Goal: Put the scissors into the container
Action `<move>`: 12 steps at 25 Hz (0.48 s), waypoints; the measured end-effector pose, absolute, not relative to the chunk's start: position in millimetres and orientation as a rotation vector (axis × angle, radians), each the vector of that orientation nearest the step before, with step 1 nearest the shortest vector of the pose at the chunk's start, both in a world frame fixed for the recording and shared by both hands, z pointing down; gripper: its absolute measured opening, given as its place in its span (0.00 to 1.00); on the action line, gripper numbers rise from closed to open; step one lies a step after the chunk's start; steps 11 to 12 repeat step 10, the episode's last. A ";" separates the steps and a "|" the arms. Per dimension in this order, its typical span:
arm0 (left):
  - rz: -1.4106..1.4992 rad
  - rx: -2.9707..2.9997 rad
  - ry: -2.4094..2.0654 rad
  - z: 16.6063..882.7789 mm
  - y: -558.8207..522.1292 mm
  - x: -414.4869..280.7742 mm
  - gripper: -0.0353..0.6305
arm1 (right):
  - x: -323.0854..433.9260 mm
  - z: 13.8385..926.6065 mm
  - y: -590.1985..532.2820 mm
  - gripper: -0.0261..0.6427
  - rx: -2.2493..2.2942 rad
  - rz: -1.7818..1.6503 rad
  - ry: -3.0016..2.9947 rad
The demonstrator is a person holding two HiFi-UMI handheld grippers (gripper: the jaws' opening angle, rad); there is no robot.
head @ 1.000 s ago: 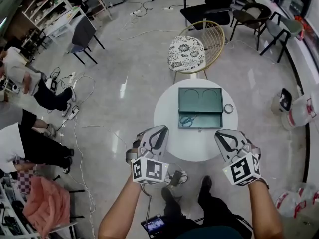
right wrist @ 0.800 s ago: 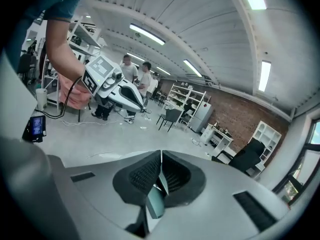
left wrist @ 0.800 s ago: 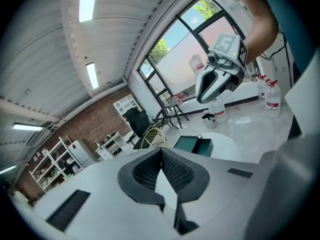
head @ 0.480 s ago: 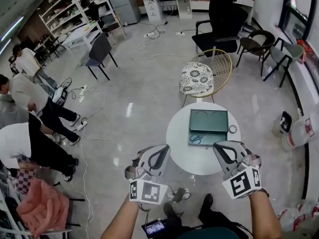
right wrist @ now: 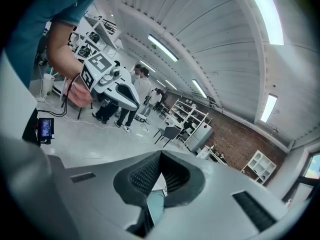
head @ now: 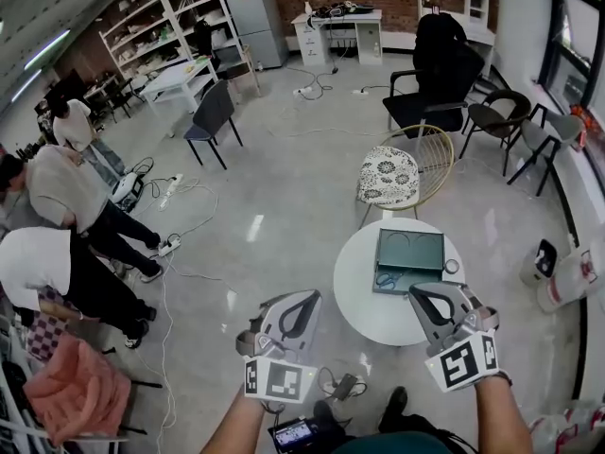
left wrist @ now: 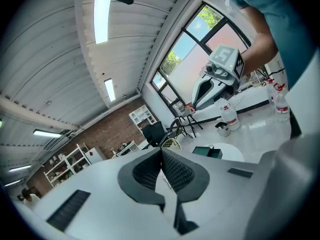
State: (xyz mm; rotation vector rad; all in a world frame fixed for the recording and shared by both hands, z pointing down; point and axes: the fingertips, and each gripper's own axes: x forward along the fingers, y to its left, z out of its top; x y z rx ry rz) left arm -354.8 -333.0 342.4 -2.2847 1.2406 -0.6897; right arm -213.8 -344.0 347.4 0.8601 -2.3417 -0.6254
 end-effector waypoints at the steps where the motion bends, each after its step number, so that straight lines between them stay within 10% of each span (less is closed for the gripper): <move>1: -0.685 -2.280 1.245 337.8 -327.3 -362.1 0.08 | -220.7 345.0 -338.1 0.09 0.854 -0.630 -2.339; 12: -0.668 -2.255 1.267 316.9 -285.2 -402.0 0.08 | -257.7 325.7 -300.5 0.09 0.855 -0.651 -2.344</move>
